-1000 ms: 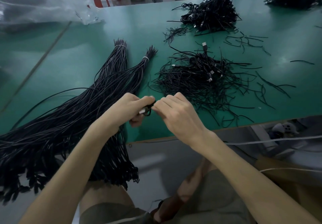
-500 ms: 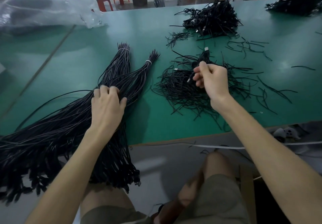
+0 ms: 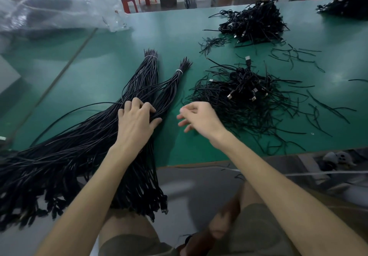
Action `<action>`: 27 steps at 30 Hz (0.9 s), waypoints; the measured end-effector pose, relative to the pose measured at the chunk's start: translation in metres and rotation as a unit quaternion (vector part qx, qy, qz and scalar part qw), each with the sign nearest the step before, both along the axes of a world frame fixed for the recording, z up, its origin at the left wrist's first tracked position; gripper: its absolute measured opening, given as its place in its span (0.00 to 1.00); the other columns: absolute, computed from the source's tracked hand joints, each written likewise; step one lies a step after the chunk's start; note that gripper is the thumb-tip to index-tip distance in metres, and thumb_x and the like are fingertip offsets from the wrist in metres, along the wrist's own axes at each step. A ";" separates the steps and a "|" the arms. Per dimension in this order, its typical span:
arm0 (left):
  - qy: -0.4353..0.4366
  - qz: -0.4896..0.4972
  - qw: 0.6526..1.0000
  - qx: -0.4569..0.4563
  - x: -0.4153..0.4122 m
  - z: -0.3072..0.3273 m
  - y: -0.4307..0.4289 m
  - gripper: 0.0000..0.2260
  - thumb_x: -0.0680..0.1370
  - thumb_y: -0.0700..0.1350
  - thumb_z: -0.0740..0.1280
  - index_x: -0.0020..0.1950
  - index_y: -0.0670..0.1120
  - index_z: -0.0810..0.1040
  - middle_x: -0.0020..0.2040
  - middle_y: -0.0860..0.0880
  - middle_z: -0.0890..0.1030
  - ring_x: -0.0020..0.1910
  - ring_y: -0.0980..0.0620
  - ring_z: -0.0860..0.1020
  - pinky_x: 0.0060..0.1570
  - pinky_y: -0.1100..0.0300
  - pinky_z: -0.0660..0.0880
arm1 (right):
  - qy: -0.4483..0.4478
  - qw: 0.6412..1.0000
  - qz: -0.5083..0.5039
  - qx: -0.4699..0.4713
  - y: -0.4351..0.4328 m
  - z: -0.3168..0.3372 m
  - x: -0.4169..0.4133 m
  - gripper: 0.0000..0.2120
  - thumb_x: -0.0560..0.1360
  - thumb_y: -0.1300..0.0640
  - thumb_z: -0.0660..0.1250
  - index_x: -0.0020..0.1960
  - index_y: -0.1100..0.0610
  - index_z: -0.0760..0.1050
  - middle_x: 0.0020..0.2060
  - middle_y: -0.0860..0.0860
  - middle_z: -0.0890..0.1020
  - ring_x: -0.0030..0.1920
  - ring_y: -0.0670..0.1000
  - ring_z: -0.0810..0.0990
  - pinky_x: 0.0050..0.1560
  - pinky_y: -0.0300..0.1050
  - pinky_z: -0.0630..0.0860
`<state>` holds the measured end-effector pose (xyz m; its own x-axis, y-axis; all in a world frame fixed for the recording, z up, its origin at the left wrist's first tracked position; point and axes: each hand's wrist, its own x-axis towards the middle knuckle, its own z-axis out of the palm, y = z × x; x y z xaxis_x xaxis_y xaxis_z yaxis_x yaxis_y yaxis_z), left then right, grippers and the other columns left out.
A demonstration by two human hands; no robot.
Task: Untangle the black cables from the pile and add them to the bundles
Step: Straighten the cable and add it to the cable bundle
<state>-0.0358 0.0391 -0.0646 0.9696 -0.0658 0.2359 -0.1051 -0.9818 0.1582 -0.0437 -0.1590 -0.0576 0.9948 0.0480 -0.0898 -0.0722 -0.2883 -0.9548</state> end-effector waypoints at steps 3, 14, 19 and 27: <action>0.027 0.004 1.000 0.002 0.003 0.004 0.002 0.19 0.78 0.59 0.71 0.65 0.51 0.77 0.64 0.45 0.73 0.66 0.41 0.69 0.64 0.44 0.67 | 0.021 0.998 0.018 -0.059 0.031 0.000 0.002 0.07 0.81 0.60 0.64 0.57 0.61 0.76 0.42 0.56 0.87 0.31 0.48 0.86 0.41 0.42 0.81; 0.138 -0.006 0.990 -0.024 0.012 0.014 0.013 0.27 0.73 0.61 0.75 0.68 0.53 0.73 0.65 0.45 0.70 0.69 0.42 0.66 0.66 0.43 0.65 | 0.065 0.993 0.000 -0.102 0.068 -0.002 0.015 0.02 0.78 0.65 0.59 0.49 0.61 0.70 0.35 0.60 0.85 0.28 0.55 0.85 0.40 0.48 0.83; 0.187 -0.006 0.982 -0.018 0.017 0.018 0.008 0.38 0.63 0.70 0.78 0.65 0.55 0.68 0.60 0.48 0.64 0.67 0.43 0.63 0.66 0.44 0.62 | 0.079 0.989 -0.009 -0.126 0.057 -0.002 0.021 0.05 0.76 0.64 0.59 0.43 0.63 0.72 0.28 0.59 0.83 0.20 0.52 0.77 0.29 0.43 0.74; 0.181 -0.021 0.977 -0.112 0.011 0.016 0.017 0.37 0.62 0.70 0.77 0.65 0.56 0.73 0.62 0.50 0.67 0.65 0.48 0.64 0.67 0.49 0.60 | 0.070 0.981 0.017 -0.182 0.058 -0.004 0.022 0.12 0.78 0.56 0.65 0.37 0.59 0.73 0.18 0.49 0.76 0.16 0.47 0.73 0.19 0.34 0.63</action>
